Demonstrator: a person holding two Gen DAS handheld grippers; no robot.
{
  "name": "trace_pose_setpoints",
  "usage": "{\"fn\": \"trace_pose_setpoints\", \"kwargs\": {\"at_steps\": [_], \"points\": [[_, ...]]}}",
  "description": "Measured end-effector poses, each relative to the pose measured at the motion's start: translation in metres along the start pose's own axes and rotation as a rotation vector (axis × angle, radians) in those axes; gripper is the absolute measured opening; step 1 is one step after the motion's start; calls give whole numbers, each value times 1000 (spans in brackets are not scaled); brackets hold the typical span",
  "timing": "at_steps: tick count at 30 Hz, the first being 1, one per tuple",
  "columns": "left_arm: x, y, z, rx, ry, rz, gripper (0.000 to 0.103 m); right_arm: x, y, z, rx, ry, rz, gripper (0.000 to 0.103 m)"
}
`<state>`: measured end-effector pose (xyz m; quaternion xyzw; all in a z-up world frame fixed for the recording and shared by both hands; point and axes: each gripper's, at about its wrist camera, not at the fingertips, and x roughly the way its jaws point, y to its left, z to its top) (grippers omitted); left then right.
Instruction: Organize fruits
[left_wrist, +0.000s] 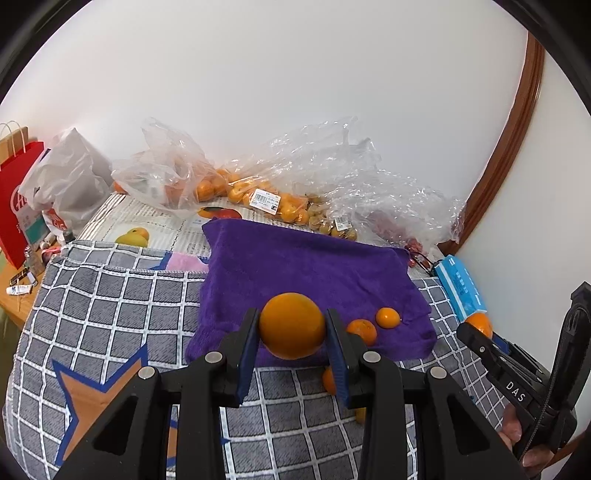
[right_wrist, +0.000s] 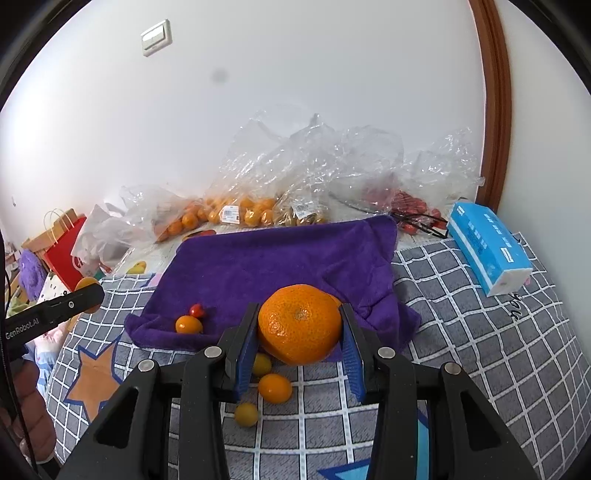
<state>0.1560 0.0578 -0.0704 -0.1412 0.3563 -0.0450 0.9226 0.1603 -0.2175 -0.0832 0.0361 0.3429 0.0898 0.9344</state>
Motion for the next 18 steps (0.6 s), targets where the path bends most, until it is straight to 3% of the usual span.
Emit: {"fn": "trace_pose_setpoints", "kwargs": {"at_steps": [18], "points": [[41,40,22,-74,30,58,33,42,-18,26,8,-2,2,41]]}}
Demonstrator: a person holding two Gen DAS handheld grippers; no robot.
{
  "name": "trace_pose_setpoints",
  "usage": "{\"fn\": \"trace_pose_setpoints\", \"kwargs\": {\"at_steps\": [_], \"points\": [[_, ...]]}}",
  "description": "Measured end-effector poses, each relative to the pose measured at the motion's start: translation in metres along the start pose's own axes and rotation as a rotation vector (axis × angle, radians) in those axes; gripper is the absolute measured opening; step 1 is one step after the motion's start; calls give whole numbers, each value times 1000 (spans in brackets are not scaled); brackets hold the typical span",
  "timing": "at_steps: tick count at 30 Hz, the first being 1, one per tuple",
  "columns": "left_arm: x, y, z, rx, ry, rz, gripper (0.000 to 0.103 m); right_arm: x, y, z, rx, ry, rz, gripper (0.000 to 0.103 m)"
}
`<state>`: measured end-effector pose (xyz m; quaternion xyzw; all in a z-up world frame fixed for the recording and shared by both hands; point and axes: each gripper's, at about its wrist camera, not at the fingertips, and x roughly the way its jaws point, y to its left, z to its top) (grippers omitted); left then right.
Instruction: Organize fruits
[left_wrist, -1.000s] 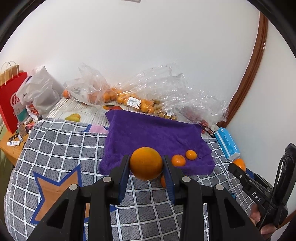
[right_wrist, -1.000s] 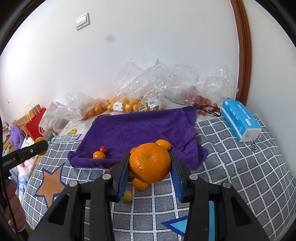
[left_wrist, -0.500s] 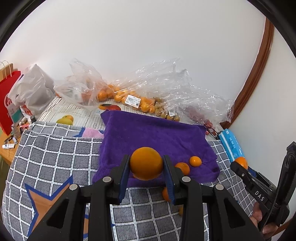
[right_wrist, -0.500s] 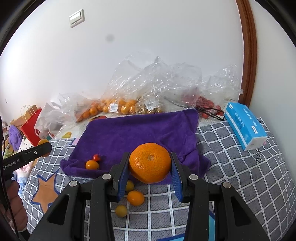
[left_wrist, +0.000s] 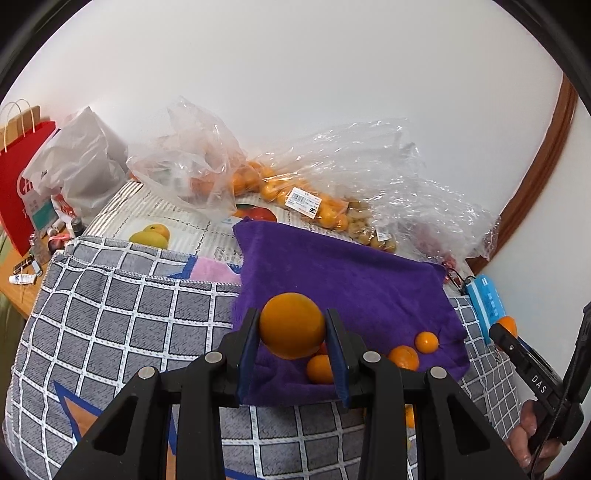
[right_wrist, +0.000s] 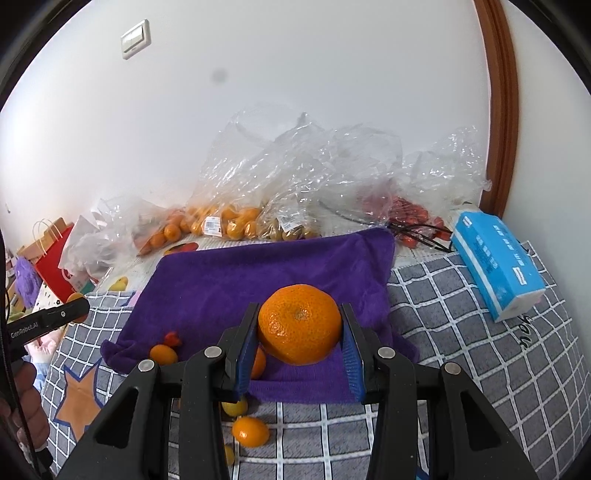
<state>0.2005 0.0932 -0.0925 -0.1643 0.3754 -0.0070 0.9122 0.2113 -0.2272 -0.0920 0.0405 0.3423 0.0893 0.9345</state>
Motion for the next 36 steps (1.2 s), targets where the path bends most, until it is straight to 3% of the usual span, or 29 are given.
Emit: {"fn": "trace_pose_setpoints", "kwargs": {"at_steps": [21,36], "points": [[78,-20,6,51,102,1,33,76,-7,4,-23,93,-11,41],[111,-26,8,70,147,6,33,116,-11,-4,-33,154,-32,41]]}}
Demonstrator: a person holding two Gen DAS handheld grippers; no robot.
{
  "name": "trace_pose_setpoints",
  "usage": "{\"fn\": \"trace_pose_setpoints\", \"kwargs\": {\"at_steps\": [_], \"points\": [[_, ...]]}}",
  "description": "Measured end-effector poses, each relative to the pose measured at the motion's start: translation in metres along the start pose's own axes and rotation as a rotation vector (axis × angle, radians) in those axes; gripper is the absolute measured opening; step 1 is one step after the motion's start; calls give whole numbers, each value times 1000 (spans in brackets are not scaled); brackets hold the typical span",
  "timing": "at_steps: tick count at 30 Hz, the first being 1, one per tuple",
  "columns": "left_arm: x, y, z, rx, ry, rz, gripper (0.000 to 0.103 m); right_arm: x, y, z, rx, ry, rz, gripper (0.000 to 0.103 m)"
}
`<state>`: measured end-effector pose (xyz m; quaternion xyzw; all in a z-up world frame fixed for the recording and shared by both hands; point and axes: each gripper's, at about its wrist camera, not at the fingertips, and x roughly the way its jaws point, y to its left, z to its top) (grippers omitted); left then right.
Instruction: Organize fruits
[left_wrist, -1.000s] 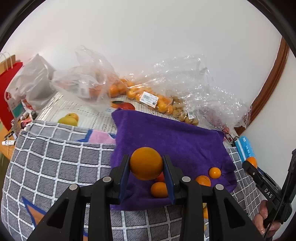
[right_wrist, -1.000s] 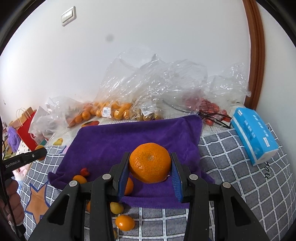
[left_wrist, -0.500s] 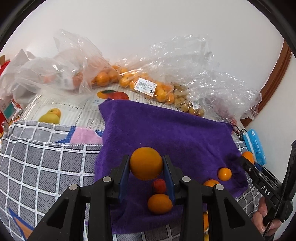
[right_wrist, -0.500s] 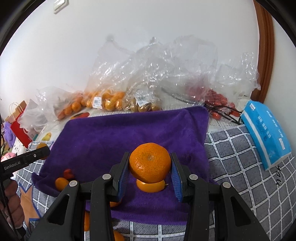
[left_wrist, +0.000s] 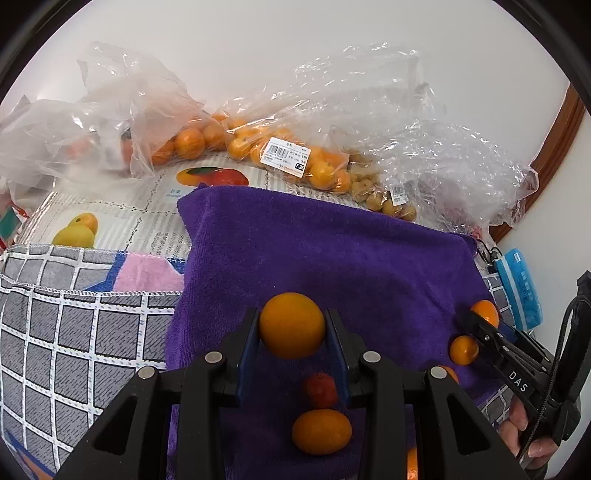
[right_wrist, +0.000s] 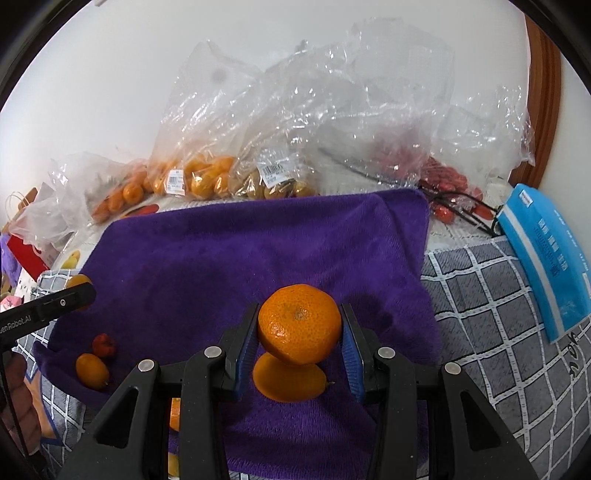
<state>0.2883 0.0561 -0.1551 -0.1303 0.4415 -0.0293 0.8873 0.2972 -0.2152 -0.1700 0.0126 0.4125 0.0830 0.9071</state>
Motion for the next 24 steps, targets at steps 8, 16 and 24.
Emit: {"fn": "trace_pose_setpoints", "kwargs": {"at_steps": [8,16,24], "points": [[12,-1,-2,7,31,21,33,7,-2,0,11,10,5,41],[22,0,-7,30,57,41,33,14,-1,-2,6,25,-6,41],[23,0,-8,36,51,44,33,16,0,-4,-1,23,-14,41]]}}
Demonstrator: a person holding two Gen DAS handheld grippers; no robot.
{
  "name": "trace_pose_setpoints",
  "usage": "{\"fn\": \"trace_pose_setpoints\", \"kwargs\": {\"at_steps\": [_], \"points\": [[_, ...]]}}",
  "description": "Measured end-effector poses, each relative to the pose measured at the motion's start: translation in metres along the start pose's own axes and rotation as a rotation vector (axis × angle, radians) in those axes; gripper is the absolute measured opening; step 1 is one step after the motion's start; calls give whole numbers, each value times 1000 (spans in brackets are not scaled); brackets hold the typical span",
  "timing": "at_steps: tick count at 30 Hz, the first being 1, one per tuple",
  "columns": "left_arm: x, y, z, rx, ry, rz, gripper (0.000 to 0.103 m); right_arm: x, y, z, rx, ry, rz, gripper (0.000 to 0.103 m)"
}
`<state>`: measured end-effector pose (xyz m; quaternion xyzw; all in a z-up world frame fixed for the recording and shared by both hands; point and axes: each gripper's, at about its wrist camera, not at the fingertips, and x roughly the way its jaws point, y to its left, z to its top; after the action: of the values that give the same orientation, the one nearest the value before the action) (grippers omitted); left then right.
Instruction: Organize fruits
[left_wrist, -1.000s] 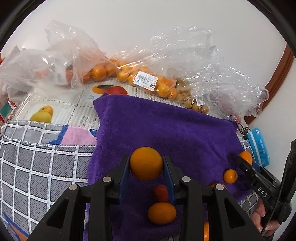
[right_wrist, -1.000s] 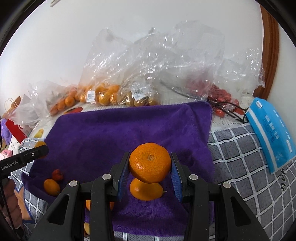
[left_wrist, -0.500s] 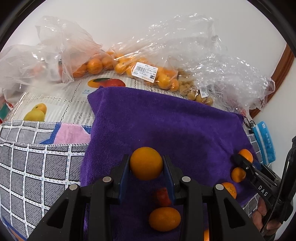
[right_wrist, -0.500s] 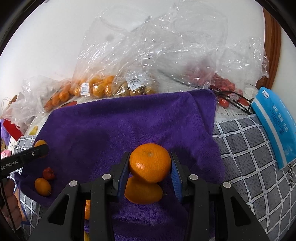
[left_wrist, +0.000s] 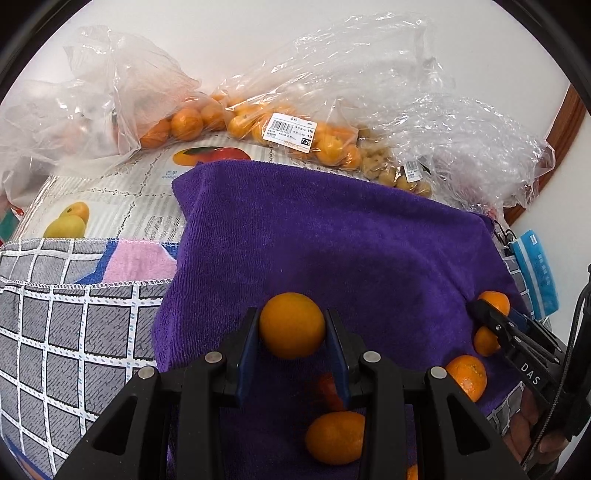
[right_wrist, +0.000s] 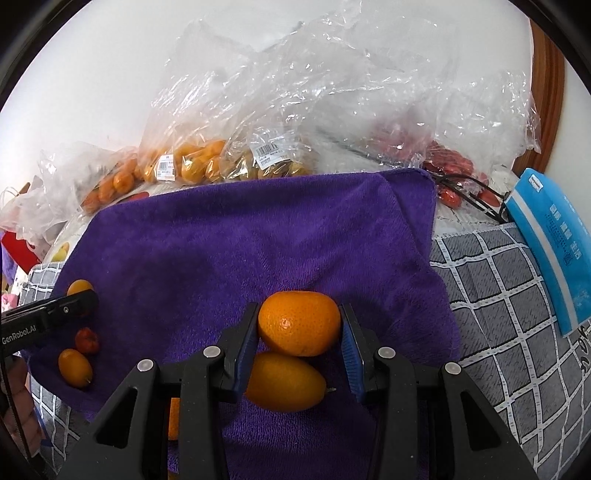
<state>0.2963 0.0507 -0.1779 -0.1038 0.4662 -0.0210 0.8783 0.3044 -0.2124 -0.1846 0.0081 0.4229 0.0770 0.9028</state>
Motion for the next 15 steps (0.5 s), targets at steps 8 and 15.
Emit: {"fn": "trace_pose_setpoints", "kwargs": {"at_steps": [8,15], "points": [[0,-1,-1,23,-1,6,33,-3,-1,1,2,-1,-10,46],[-22,2,0,19,-25,3,43,-33,-4,4,11,-57,-30,63]]}}
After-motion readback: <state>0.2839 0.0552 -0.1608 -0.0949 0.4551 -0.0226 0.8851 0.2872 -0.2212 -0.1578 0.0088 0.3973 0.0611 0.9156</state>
